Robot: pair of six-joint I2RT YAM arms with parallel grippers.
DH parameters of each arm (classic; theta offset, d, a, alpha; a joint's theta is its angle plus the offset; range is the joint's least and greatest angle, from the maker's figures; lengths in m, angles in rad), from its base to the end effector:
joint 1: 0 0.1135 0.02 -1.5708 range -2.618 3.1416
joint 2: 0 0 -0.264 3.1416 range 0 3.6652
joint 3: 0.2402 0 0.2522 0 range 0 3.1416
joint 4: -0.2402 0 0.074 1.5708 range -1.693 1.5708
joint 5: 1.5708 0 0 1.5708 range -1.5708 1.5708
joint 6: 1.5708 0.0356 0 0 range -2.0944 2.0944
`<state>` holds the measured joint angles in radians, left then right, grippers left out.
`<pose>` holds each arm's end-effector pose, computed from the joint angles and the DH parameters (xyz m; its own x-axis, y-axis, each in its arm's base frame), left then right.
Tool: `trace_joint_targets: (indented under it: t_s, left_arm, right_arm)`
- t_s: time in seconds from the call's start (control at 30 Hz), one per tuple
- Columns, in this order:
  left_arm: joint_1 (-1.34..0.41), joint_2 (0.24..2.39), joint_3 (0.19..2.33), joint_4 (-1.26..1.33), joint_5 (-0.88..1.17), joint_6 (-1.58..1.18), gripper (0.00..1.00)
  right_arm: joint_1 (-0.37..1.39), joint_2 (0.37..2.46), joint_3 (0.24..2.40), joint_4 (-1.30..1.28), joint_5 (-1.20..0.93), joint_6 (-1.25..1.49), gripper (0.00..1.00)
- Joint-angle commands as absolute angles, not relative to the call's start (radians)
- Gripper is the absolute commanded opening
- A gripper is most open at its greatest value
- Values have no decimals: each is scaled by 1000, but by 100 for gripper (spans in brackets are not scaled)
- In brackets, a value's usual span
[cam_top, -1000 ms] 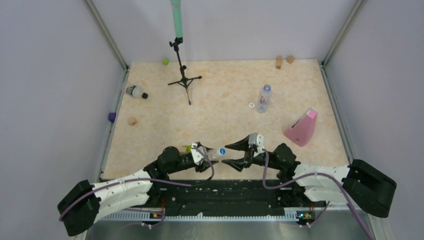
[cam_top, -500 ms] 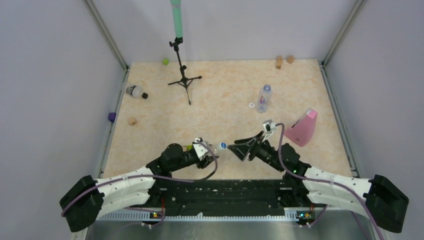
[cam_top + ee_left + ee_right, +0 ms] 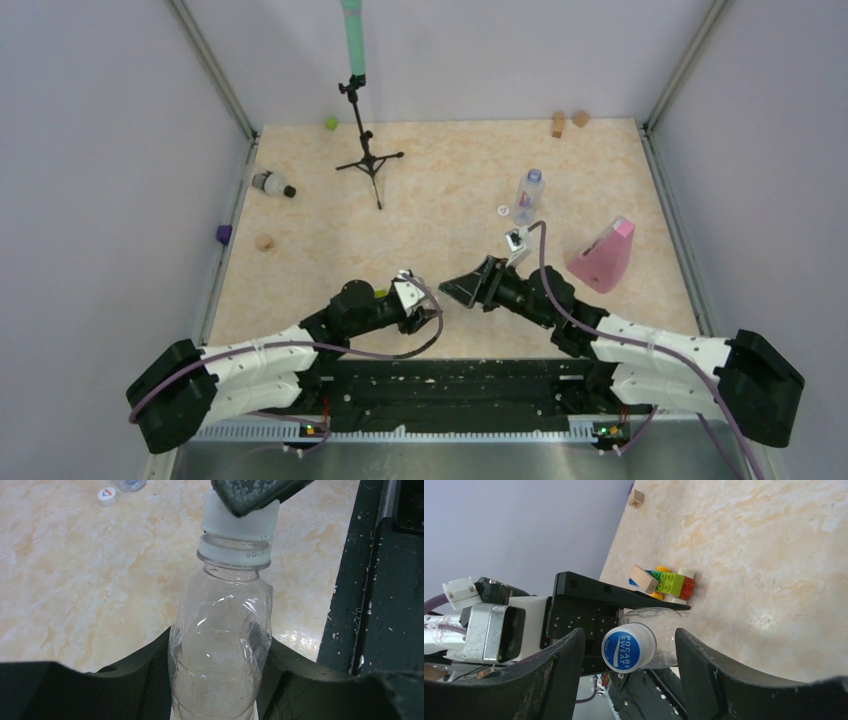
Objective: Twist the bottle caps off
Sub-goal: Unscrew the bottle cap from the plastic bottle.
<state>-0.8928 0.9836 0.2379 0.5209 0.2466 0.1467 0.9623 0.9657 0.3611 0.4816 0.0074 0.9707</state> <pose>0.1188 -0.1614 0.1870 -0.0061 0.2336 -0.9723 0.9153 0.3930 0.0887 0.1227 0.1756 0.2273 -0.7133 0.4199 -0.5612 -0.4031 0.4093 0.8185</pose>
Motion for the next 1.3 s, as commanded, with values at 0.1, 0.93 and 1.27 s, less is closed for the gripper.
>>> trace_joint_targets:
  t_s: [0.1, 0.93, 1.27]
  left_arm:
    - [-894, 993, 268, 526, 260, 136, 0]
    - [-893, 977, 235, 580, 333, 139, 0]
    - [-893, 964, 223, 642, 481, 138, 0]
  right_arm:
    - [974, 991, 420, 436, -3, 967, 60]
    - [974, 991, 385, 565, -180, 492, 21]
    - [974, 1007, 316, 793, -484, -71, 21]
